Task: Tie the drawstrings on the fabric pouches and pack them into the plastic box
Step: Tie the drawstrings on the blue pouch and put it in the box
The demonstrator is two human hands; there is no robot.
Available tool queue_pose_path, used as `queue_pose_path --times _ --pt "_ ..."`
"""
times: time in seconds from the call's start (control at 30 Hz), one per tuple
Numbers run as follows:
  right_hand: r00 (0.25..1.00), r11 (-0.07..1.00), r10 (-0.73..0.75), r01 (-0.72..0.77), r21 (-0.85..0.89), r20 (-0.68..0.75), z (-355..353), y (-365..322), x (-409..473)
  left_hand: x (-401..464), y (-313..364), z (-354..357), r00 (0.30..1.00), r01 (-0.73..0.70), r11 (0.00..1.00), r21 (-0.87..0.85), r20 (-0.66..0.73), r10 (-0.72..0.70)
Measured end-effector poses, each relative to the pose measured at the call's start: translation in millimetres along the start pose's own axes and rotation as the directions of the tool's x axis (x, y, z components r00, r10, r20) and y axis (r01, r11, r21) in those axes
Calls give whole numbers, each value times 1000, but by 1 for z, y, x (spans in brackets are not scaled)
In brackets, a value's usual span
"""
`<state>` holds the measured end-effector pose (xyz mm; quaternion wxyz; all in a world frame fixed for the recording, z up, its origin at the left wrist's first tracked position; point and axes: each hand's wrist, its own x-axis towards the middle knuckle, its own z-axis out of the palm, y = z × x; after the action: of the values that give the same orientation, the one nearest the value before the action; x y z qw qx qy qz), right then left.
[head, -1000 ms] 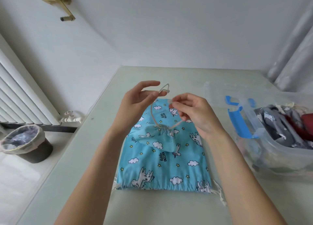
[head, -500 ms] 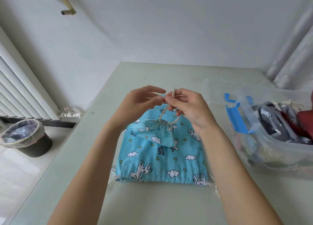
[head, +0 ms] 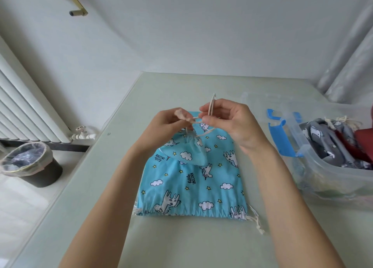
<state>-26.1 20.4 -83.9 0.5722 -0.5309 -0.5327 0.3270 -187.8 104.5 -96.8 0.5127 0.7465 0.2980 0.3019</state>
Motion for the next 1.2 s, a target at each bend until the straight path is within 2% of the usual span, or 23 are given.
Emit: queue_pose_path --times 0.07,0.17,0.23,0.33,0.43,0.53,0.6,0.7,0.77,0.87,1.03,1.2 --pt "994 981 -90 78 -175 -63 2 3 0 -1 2 -1 999 46 991 -128 23 -43" --pt "966 946 -221 180 -269 -133 9 6 2 0 2 1 996 86 970 -226 56 -75" --pt "947 926 -283 230 -301 -149 12 9 4 0 0 1 992 95 979 -178 103 -77" --pt "940 922 -296 236 -306 -168 13 12 5 -1 -2 2 989 54 996 -75 145 -42" --pt "932 935 -299 243 -258 -205 12 13 6 1 -3 1 1000 11 999 -38 22 -10" --pt "934 985 -167 144 -95 -315 5 14 7 3 -6 -4 993 -22 985 -174 -121 1" --pt "938 999 -49 47 -12 -342 -4 17 8 5 -7 -7 985 -56 933 -355 -175 -7" --pt "948 999 48 -52 -4 -314 -15 21 8 7 -4 -7 987 -118 778 -617 -159 23" --pt "954 995 86 -97 -24 -288 -18 22 7 7 -2 -7 990 -128 725 -676 -130 53" --pt "951 987 109 -138 -84 -288 -21 23 7 9 -4 -9 993 -102 672 -734 -118 21" --pt "944 972 98 -159 -175 -314 -20 24 8 8 -9 -12 981 -91 751 -654 -188 -45" --pt "924 931 38 -171 -322 -380 -21 28 9 6 -5 -14 969 -72 863 -500 -241 -58"
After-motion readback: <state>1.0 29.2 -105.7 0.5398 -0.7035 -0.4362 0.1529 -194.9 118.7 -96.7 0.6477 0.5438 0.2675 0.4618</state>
